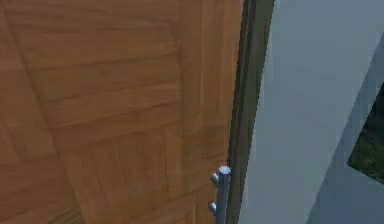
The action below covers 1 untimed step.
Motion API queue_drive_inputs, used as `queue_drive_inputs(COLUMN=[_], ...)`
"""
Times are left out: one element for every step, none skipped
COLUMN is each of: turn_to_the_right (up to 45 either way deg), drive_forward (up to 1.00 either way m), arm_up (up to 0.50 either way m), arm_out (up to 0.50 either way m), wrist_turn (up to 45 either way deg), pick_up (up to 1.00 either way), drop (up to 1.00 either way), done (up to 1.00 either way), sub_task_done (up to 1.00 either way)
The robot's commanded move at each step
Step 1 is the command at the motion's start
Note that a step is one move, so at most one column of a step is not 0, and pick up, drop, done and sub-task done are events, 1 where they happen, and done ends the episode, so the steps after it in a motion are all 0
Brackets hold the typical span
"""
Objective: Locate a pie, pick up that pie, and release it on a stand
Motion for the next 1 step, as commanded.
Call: queue_drive_inputs(turn_to_the_right=[45.0], drive_forward=[0.00], arm_up=[0.00], arm_out=[0.00], wrist_turn=[0.0], pick_up=[0.00], drop=[0.00], done=[0.00], sub_task_done=[0.00])
